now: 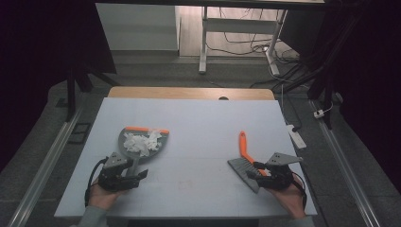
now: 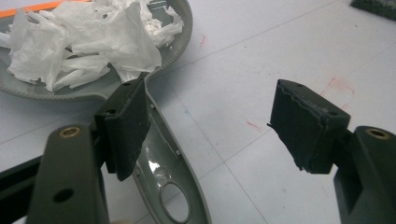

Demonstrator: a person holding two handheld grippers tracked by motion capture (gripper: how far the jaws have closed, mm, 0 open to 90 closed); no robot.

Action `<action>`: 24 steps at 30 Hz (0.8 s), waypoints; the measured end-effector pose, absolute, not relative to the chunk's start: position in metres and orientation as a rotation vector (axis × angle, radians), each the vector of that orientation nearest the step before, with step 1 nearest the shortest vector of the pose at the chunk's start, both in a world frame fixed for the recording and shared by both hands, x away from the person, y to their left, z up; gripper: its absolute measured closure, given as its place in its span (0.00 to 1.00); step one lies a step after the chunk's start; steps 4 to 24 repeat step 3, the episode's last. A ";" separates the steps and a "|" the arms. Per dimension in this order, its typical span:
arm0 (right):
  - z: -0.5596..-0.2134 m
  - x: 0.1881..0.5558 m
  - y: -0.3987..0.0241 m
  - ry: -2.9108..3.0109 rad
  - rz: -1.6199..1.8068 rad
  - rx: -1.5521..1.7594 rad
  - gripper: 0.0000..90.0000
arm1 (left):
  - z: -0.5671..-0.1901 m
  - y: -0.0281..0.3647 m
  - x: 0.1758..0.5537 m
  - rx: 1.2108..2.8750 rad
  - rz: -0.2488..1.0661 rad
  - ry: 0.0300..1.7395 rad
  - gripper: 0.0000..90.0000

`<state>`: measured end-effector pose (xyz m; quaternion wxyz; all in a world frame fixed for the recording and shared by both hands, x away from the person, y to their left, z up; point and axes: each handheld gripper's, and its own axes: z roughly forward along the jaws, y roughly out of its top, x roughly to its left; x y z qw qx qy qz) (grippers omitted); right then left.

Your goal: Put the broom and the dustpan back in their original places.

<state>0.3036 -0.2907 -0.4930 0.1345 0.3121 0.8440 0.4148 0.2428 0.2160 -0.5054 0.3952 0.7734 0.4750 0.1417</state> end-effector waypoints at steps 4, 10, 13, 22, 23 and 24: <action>-0.492 0.303 -0.290 2.445 1.216 0.877 0.54 | -0.506 0.216 0.243 1.965 0.358 1.201 0.32; -0.492 0.303 -0.290 2.445 1.216 0.877 0.54 | -0.506 0.216 0.243 1.965 0.358 1.201 0.32; -0.492 0.303 -0.290 2.445 1.216 0.877 0.54 | -0.506 0.216 0.243 1.965 0.358 1.201 0.32; -0.492 0.303 -0.290 2.445 1.216 0.877 0.54 | -0.506 0.216 0.243 1.965 0.358 1.201 0.32; -0.492 0.303 -0.290 2.445 1.216 0.877 0.54 | -0.506 0.216 0.243 1.965 0.358 1.201 0.32; -0.492 0.303 -0.290 2.445 1.216 0.877 0.54 | -0.506 0.216 0.243 1.965 0.358 1.201 0.32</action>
